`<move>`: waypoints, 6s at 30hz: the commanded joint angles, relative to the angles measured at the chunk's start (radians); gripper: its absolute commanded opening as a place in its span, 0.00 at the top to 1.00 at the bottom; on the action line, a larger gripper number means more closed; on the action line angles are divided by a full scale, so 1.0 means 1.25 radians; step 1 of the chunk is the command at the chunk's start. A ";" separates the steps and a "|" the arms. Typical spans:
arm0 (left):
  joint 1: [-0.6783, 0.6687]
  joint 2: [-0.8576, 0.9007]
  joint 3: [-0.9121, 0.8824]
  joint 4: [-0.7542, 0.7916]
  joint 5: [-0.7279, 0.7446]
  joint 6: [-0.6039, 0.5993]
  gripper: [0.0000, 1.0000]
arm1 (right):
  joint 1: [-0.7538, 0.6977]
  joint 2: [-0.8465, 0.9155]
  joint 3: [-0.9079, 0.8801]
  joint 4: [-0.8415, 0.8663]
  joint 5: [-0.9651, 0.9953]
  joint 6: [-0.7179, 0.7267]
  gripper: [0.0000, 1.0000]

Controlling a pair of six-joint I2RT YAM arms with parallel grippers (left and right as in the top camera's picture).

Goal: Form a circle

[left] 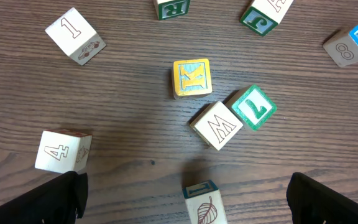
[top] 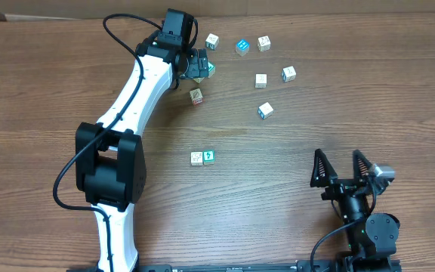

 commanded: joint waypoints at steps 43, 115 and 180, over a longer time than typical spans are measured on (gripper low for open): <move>-0.004 0.006 0.007 0.001 -0.010 0.001 0.00 | -0.007 0.236 0.454 -0.233 -0.203 0.045 0.00; 0.267 -0.005 0.011 -0.071 0.097 -0.020 0.00 | 0.316 1.710 1.568 -0.444 0.003 0.127 0.19; 0.267 -0.005 0.011 -0.071 0.097 -0.020 0.00 | 0.353 1.911 1.566 -0.199 0.136 0.148 0.25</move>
